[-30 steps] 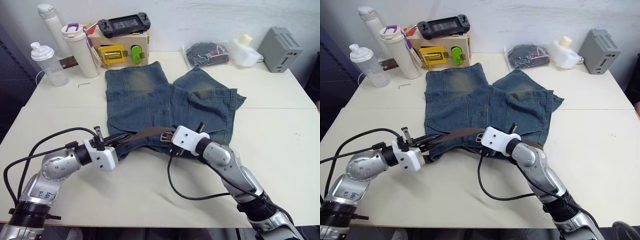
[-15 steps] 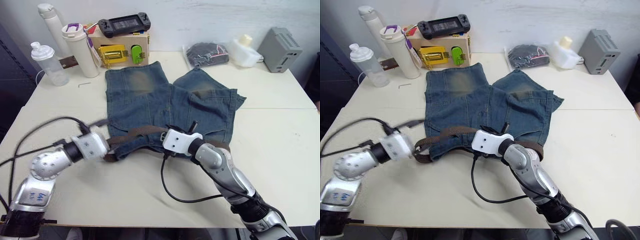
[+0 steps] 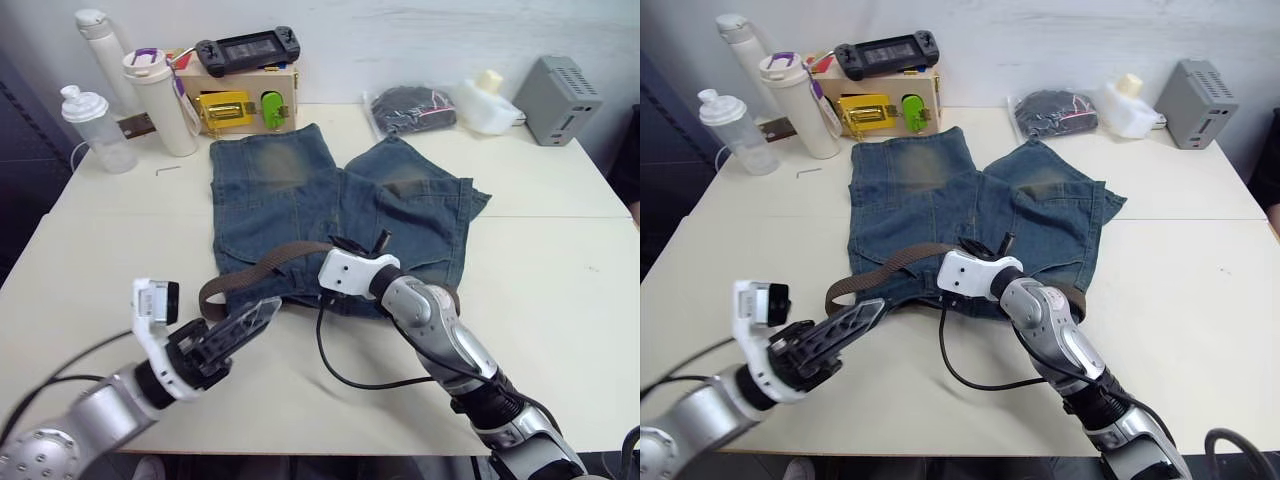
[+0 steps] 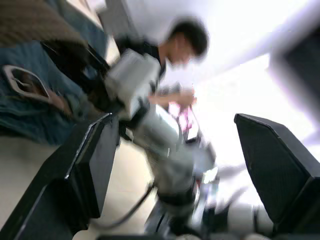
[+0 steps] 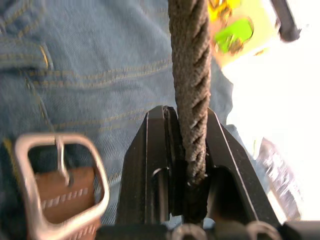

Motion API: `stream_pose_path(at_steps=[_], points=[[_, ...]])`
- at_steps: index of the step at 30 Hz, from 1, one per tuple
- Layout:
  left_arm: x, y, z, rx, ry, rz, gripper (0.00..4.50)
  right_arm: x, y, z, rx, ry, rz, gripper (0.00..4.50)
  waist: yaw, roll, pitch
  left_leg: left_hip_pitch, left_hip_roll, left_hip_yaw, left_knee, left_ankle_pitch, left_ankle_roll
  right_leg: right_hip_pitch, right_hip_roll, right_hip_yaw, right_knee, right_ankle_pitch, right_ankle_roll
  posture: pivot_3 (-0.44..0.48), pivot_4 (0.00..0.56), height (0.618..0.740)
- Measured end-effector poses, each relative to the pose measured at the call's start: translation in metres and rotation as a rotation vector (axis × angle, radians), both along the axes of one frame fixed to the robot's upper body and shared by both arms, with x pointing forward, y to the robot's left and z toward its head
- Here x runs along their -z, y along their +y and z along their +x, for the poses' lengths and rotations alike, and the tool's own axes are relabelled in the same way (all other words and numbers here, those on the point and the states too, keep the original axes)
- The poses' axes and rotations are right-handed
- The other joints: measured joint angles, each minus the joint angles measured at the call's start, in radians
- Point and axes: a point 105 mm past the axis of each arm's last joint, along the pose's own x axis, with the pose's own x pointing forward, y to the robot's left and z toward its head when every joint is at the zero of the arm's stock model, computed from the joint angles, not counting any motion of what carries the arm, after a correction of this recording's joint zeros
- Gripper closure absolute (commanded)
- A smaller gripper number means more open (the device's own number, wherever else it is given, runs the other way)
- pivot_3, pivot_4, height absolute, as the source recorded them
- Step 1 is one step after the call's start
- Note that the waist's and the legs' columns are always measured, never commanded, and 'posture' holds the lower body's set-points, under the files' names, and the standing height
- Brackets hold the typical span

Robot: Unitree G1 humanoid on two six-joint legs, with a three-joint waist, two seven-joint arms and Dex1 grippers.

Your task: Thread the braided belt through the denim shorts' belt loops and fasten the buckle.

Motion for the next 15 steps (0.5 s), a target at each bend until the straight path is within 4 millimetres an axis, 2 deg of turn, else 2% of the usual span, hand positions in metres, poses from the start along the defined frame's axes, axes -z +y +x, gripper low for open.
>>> stream_pose_path(at_steps=[3, 6, 10, 15], points=[[0.018, -0.009, 0.02, -0.176, 0.237, -0.192, 0.43, -0.008, 0.003, 0.0, -0.018, -0.067, -0.031, 4.5, 0.006, 0.0, -0.001, 0.001, 0.0, 0.0, 0.004, 0.0, 0.0, 0.006, 0.002, 0.0, -0.004, 0.0, 0.0, 0.0, 0.15, 0.74], [0.024, -0.016, 0.033, -0.225, 0.346, -0.252, 0.43, -0.009, 0.005, -0.001, -0.028, -0.084, -0.036, 4.5, 0.007, -0.003, -0.002, 0.002, -0.001, 0.001, 0.003, 0.0, 0.0, 0.006, 0.003, 0.0, -0.003, 0.0, 0.0, 0.0, 0.15, 0.74], [0.013, -0.015, 0.056, -0.253, 0.347, -0.284, 0.43, -0.009, 0.005, -0.002, -0.03, -0.091, -0.045, 4.5, 0.006, -0.003, -0.002, 0.003, 0.0, 0.002, 0.003, 0.0, 0.0, 0.007, 0.003, 0.0, -0.003, 0.0, 0.0, 0.0, 0.15, 0.74], [0.008, -0.016, 0.065, -0.238, 0.341, -0.302, 0.43, -0.005, 0.005, -0.003, -0.036, -0.088, -0.054, 4.5, 0.002, -0.003, -0.002, 0.003, 0.0, 0.003, 0.003, 0.0, 0.0, 0.007, 0.003, 0.0, -0.003, 0.0, 0.0, 0.0, 0.15, 0.74]])
